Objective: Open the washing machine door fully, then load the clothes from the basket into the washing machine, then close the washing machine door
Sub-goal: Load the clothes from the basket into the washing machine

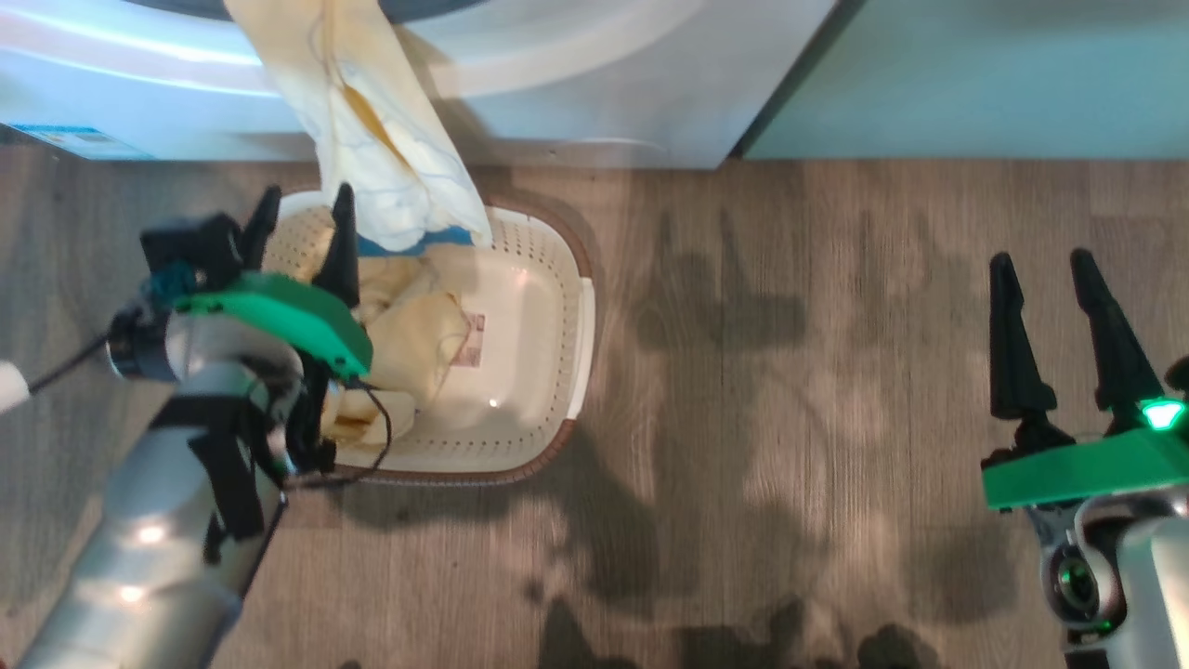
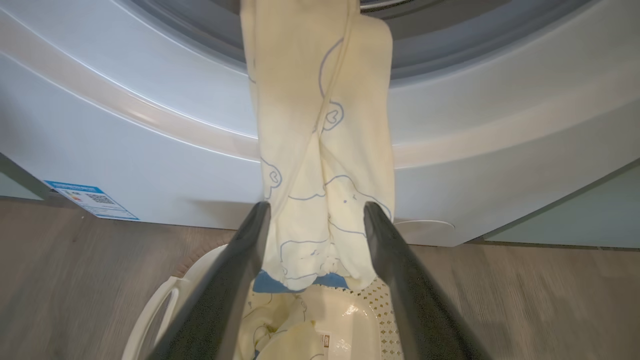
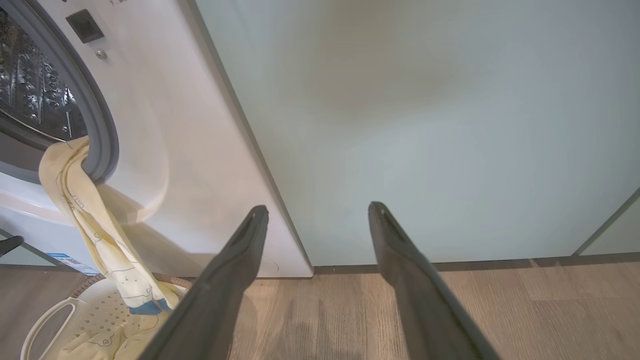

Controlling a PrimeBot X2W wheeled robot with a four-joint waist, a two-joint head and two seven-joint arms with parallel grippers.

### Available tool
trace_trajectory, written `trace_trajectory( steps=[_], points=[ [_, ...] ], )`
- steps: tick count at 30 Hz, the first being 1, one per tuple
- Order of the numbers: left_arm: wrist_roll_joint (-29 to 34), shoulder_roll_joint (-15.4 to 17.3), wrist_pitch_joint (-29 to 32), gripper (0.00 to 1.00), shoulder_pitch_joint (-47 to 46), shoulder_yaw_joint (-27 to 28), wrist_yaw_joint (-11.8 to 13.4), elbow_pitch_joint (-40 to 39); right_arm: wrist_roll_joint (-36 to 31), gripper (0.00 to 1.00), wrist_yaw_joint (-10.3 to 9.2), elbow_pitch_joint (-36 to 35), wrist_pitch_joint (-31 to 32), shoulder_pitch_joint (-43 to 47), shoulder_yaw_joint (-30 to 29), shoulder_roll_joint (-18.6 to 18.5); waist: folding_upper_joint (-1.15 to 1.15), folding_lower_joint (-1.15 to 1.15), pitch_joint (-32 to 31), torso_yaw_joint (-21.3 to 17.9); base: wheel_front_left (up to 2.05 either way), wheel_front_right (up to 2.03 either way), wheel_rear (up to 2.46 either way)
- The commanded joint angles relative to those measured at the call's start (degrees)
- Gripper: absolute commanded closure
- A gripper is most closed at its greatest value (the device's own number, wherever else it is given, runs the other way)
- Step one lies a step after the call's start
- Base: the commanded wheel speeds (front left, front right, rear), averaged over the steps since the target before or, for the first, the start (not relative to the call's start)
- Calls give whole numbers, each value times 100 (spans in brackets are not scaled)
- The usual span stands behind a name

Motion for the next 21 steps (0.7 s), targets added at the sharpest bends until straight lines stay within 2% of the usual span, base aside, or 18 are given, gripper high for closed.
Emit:
trace_trajectory(
  steps=[1,10,21],
  points=[
    [-32,166,-1,0,-298,182,-65,88,47,0,21,-122,-73,-91,127,-28,0,-1,185,-104,0,0,0],
    [-86,250,-96,0,-1386,220,-500,1468,142,0,21,80,-223,-347,308,13,0,-1,542,-355,0,0,0],
    [-90,134,-113,0,-2221,145,-705,2711,232,0,21,291,-330,-508,457,50,0,-1,640,-481,0,0,0]
  ],
)
